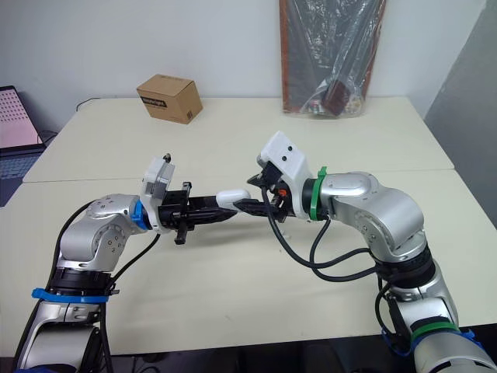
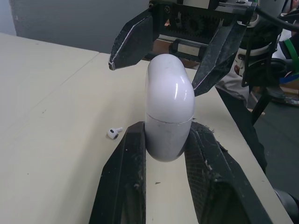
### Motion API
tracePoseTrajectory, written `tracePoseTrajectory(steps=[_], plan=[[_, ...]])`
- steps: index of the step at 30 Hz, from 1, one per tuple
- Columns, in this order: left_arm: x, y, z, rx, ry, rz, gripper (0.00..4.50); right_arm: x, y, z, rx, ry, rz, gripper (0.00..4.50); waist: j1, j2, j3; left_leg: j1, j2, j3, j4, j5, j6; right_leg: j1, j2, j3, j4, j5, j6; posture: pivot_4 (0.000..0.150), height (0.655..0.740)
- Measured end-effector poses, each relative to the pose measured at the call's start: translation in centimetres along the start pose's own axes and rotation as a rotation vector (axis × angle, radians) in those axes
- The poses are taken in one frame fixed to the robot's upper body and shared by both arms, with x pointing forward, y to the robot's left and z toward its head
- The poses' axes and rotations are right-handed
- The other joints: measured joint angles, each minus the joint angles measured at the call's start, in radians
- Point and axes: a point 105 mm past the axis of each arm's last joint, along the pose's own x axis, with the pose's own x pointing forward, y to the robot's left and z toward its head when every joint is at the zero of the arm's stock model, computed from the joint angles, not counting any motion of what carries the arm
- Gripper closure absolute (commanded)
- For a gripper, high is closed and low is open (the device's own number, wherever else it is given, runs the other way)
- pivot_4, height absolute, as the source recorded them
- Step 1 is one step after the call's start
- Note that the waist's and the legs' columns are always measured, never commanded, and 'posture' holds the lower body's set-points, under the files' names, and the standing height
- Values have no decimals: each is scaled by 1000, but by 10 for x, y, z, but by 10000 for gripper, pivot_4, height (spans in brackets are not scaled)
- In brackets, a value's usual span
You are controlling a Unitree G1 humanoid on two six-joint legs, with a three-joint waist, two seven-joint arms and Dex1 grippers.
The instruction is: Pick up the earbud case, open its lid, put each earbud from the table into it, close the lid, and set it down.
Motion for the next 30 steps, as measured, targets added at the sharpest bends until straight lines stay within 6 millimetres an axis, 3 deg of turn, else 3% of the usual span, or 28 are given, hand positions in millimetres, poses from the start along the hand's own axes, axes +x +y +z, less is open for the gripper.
tracePoseTrajectory(steps=[7, 16, 19, 22, 25, 30], plan=[[-2, -4, -6, -11, 3, -4, 36904, 4, -11, 4, 14, -6, -44, 16898, 0, 0, 0, 0, 0, 0, 0, 0, 0, 0, 0, 0, 0, 0, 0, 1500, 7400], [-1, -5, -6, -4, 3, -1, 36904, 4, -9, 7, 13, -16, -12, 16898, 0, 0, 0, 0, 0, 0, 0, 0, 0, 0, 0, 0, 0, 0, 0, 1500, 7400], [-5, -3, -5, 8, 0, 16, 36904, -7, -9, 10, -13, 0, 19, 16898, 0, 0, 0, 0, 0, 0, 0, 0, 0, 0, 0, 0, -1, 0, 0, 1500, 7400], [-20, 5, -6, -1, 5, 76, 36904, -28, -21, 11, -60, 50, -16, 16898, 0, 0, 0, 0, 0, 0, 0, 0, 0, 0, 0, 0, -1, 0, 0, 1500, 7400], [-28, 11, -3, 9, -1, 116, 36904, -35, -29, -5, -95, 136, -56, 16898, 0, 0, 0, 2, 0, 0, -1, 0, 0, 1, 0, 0, -1, 0, 0, 1500, 7400], [-27, 16, 5, 39, -11, 127, 36904, -14, -18, -50, -88, 224, -36, 16898, 0, 0, 0, 2, 0, 1, -1, 0, 0, 1, 0, 1, -1, 0, 0, 1500, 7400]])
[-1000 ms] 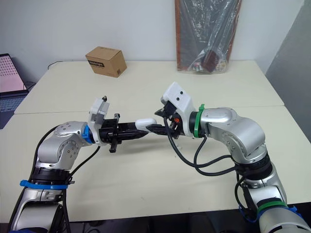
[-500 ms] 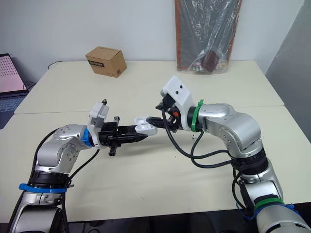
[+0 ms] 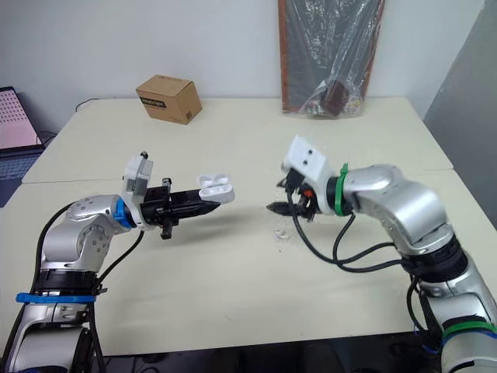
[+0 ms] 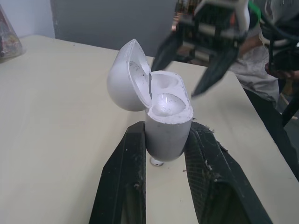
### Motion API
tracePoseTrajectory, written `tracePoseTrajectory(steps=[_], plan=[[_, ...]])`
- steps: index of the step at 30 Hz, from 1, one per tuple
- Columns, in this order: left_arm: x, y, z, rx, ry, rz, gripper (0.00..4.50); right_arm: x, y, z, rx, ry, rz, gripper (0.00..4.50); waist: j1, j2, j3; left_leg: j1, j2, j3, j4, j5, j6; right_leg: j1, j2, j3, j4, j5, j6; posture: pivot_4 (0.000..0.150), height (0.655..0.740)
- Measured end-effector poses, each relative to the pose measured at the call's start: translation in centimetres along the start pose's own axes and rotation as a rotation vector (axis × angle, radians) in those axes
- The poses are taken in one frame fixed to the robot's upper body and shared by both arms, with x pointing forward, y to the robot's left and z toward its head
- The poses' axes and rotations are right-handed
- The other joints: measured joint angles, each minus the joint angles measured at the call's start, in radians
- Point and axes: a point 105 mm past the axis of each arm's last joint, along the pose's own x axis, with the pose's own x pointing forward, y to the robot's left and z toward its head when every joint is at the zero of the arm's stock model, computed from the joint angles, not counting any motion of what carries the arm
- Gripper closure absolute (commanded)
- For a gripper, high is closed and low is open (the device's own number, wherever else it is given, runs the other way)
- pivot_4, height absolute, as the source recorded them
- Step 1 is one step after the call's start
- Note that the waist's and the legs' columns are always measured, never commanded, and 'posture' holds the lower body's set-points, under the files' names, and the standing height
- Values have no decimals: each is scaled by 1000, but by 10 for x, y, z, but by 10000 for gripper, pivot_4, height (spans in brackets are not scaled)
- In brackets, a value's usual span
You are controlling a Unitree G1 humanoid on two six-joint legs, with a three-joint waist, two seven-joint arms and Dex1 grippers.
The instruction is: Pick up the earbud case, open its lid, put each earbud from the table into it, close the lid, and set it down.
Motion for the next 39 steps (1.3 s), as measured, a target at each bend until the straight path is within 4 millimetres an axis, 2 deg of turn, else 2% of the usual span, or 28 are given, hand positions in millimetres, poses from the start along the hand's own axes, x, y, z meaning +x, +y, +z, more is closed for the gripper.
tracePoseTrajectory(steps=[3, 8, 15, 20, 25, 30, 33, 35, 39], plan=[[1, 0, 1, 3, -1, -1, 36904, 19, 3, -28, 22, 72, -24, 16898, 0, 0, 0, 0, 0, 0, 0, 0, 0, 0, 0, 0, 0, 0, 0, 1500, 7400], [3, -2, 4, 11, 1, -6, 36904, 26, -1, -53, 48, 131, -77, 16898, 0, 0, 0, 0, 0, 0, 0, 0, 0, 0, 0, 0, 0, 0, 0, 1500, 7400], [4, -2, 5, 13, 3, 0, 36904, 34, 5, -66, 84, 150, -72, 16898, 0, 0, 0, 0, 0, 0, 0, 0, 0, 0, 0, 0, 0, 0, 0, 1500, 7400], [4, -3, 6, 18, 4, -3, 36904, 41, 10, -65, 89, 140, -54, 16898, 0, 0, 0, 1, 0, 0, 0, 0, 0, 0, 0, 0, 0, 0, 0, 1500, 7400], [6, -5, 8, 23, 8, -11, 36904, 44, 7, -74, 101, 173, -69, 16898, 0, 0, 0, 1, 0, 0, 0, 0, 0, 1, 0, 0, 0, 0, 0, 1500, 7400], [6, -6, 7, 17, 12, -8, 36904, 45, 6, -75, 89, 175, -69, 16898, 0, 0, 0, 1, 0, 0, 0, 0, 0, 1, 0, 0, 0, 0, 0, 1500, 7400], [6, -6, 6, 19, 13, -3, 36904, 46, 7, -75, 89, 174, -63, 22668, 0, 0, 0, 1, 0, 0, 0, 0, 0, 1, 0, 0, 0, 0, 0, 1500, 7400], [6, -6, 6, 19, 14, 0, 36904, 47, 8, -74, 93, 170, -54, 28965, 0, 0, 0, 2, 0, 0, 0, 0, 0, 1, 0, 0, 0, 0, 0, 1500, 7400], [7, -7, 7, 23, 15, -3, 36904, 47, 9, -74, 94, 171, -47, 28965, 0, 0, 0, 2, 0, 0, 0, 0, 0, 1, 0, 0, 0, 0, 0, 1500, 7400]])
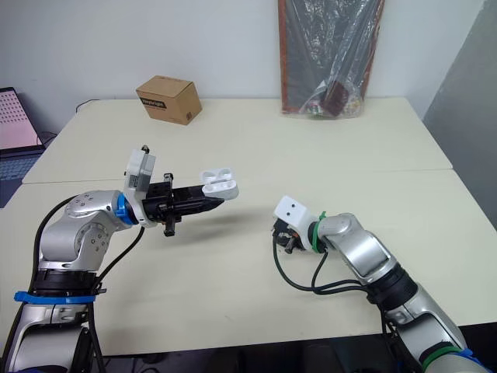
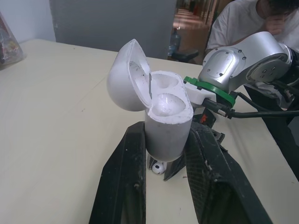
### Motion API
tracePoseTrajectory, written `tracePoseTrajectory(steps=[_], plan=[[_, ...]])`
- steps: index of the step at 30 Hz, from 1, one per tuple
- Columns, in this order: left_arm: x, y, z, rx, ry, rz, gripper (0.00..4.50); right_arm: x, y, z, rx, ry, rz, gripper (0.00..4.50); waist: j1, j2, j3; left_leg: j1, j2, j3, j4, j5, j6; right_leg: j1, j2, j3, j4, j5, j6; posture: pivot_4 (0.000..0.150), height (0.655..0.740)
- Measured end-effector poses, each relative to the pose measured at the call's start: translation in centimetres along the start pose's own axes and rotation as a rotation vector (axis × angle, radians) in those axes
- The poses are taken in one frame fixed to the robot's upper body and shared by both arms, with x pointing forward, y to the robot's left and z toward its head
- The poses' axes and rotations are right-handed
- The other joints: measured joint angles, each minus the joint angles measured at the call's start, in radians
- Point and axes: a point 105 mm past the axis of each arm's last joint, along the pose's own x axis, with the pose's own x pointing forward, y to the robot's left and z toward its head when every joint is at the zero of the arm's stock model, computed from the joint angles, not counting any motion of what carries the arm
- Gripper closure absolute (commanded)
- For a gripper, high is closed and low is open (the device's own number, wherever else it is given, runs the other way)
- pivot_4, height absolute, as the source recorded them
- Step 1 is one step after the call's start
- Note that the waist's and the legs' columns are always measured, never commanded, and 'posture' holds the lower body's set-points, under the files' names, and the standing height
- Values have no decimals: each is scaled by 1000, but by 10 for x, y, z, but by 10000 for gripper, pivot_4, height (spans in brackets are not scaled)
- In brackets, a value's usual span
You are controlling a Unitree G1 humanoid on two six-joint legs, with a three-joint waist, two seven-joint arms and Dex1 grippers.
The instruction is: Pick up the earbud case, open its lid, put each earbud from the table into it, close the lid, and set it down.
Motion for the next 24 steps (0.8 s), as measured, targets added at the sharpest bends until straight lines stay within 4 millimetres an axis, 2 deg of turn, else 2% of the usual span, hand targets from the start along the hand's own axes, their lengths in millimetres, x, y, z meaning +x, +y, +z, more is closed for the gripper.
tracePoseTrajectory(steps=[2, 5, 7, 16, 24], plan=[[1, -1, 1, 6, 0, -5, 36904, 0, 0, 0, 0, 0, 1, 28965, 0, 0, 0, 0, 0, 0, 0, 0, 0, 0, 0, 0, 0, 0, 0, 1500, 7400], [1, -1, 1, 0, 1, -4, 36904, 0, 0, 0, 0, 1, 5, 34779, 0, 0, 0, 0, 0, 0, 0, 0, 0, 0, 0, 0, 0, 0, 0, 1500, 7400], [1, -1, 1, -2, 2, -4, 36904, 0, 1, -1, 0, 2, 9, 41164, 0, 0, 0, 0, 0, 0, 0, 0, 0, 0, 0, 0, 0, 0, 0, 1500, 7400], [1, -1, 0, -4, 3, -3, 36904, -9, -3, -7, -20, 28, 26, 41266, 1, 0, 0, 0, 0, 0, 0, 0, 0, 1, 0, 0, 0, 0, 0, 1500, 7400], [1, -2, -2, -9, 6, -5, 36904, -51, 1, -38, -192, 136, 165, 41266, 11, 0, 0, 1, 0, 0, 0, 0, 0, 1, 0, 0, -1, -1, 1, 1500, 7400]])
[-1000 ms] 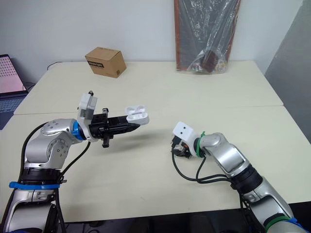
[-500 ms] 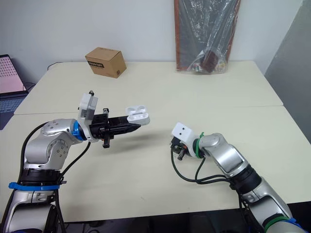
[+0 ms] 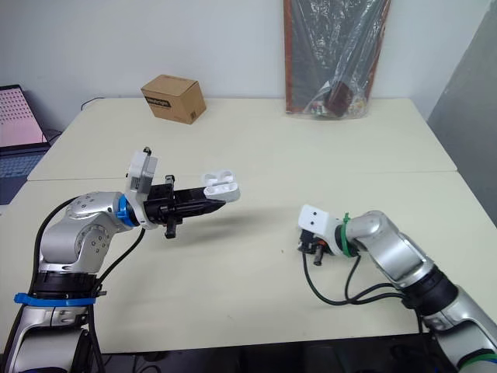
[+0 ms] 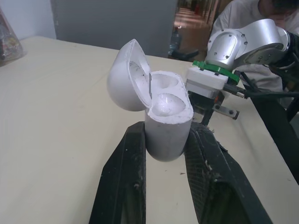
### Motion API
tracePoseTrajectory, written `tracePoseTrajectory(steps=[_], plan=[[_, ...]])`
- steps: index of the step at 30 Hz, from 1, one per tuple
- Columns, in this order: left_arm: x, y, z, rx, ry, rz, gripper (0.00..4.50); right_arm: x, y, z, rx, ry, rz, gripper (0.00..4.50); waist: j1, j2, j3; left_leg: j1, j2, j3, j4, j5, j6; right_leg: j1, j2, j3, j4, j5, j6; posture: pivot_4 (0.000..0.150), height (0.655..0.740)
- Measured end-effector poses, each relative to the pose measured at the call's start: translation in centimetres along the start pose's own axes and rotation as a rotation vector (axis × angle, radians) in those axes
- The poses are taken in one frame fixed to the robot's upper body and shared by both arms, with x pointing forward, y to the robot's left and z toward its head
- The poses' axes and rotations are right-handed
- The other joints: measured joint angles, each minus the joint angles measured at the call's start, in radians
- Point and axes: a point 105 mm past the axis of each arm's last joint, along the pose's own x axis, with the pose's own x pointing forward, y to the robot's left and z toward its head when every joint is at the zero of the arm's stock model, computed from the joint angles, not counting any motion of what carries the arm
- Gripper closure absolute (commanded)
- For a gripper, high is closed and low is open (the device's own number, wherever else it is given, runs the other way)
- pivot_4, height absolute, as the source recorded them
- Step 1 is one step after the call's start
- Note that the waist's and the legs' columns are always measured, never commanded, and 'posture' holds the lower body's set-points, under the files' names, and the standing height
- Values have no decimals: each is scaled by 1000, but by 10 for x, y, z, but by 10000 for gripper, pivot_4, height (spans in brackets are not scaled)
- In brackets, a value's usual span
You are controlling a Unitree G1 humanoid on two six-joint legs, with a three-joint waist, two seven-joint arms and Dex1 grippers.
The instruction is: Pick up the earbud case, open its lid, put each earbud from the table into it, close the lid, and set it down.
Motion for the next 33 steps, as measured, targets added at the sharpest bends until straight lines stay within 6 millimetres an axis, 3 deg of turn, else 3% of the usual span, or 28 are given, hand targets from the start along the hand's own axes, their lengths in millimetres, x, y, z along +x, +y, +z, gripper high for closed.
tracePoseTrajectory(steps=[5, 14, 23, 30, 33], plan=[[1, -1, -1, -2, 3, -6, 36904, -14, 8, -14, -114, 52, 76, 41266, 1, 0, 0, 1, 0, 0, 0, 0, 0, 1, 0, 0, 0, -1, 1, 1500, 7400], [1, -1, -1, -1, 3, -7, 36904, -15, 23, -14, -200, 33, 182, 41266, 2, 0, 0, 1, 0, 0, 1, 0, 0, 1, 0, 1, 0, 0, 0, 1500, 7400], [1, -1, -1, 0, 3, -9, 36904, -15, 21, -16, -216, 46, 181, 41266, 2, 0, 0, 1, 0, 0, 2, 0, 0, 1, 0, 1, 0, 0, 0, 1500, 7400], [2, -1, -1, 0, 4, -9, 36904, -18, 15, -16, -227, 70, 153, 17472, 4, 0, 0, 1, 0, 0, 2, 0, 0, 1, 0, 1, 0, 0, 0, 1500, 7400], [2, -1, -1, -1, 4, -9, 36904, -20, 14, -16, -206, 98, 150, 17472, 6, 0, 0, 1, 0, 0, 2, 0, 0, 1, 0, 1, 0, 0, 0, 1500, 7400]])
